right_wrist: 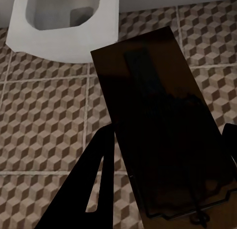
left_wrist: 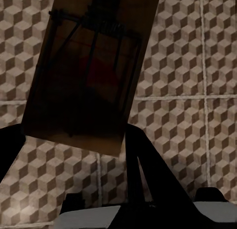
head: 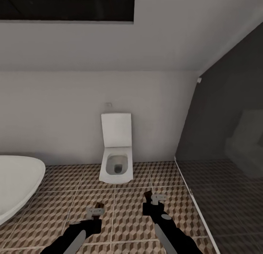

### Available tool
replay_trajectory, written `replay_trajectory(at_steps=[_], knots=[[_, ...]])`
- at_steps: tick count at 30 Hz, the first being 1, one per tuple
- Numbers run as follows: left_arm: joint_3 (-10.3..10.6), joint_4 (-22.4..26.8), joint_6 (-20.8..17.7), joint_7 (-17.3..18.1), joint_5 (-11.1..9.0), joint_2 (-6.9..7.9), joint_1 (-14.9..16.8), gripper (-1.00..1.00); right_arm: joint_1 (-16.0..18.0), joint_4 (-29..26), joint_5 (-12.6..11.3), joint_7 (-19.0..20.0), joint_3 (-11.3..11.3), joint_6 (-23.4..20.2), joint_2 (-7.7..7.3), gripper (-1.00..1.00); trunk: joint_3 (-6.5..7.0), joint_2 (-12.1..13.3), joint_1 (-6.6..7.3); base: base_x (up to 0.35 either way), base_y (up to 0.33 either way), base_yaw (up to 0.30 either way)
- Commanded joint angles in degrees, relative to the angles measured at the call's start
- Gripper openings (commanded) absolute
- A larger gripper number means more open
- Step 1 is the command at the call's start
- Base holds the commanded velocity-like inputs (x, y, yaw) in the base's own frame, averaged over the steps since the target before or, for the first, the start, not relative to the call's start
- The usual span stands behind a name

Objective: Take the four mousetraps from the cabinet in the bathroom and place them on the bathroom floor. Make sure all four end up on the same floor surface, and ensure that at least two of them are either under or directly next to the same bathroom sink.

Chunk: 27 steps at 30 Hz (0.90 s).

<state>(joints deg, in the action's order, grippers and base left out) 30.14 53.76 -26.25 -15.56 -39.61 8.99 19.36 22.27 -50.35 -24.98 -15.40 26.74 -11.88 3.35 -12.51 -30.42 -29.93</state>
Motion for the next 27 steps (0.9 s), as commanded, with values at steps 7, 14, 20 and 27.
replay_trajectory(at_steps=[7, 14, 20, 27], knots=[[1.09, 0.11, 2.86, -0.52, 4.15, 0.15, 0.07, -1.00, 0.06, -0.07, 1.66, -0.43, 0.31, -0.11, -0.01, -1.00, -2.01, -2.93, -1.57, 0.000, 0.000, 0.000], [1.15, 0.12, 3.12, -0.52, 6.20, 0.08, 0.07, -1.00, 0.06, -0.02, 6.42, -0.42, 0.24, 0.01, 0.05, -1.00, -3.91, -5.74, -3.10, 0.000, 0.000, 0.000], [1.15, 0.13, 3.13, -0.47, 6.29, 0.09, 0.06, -1.00, 0.06, -0.01, 6.77, -0.42, 0.24, 0.10, 0.00, -1.00, -5.54, -8.14, -4.42, 0.000, 0.000, 0.000], [1.15, 0.12, 3.13, -0.44, 6.30, 0.10, 0.06, -1.00, 0.06, -0.01, 6.79, -0.42, 0.24, 0.10, -0.01, -1.00, -7.43, -10.95, -5.96, 0.000, 0.000, 0.000]])
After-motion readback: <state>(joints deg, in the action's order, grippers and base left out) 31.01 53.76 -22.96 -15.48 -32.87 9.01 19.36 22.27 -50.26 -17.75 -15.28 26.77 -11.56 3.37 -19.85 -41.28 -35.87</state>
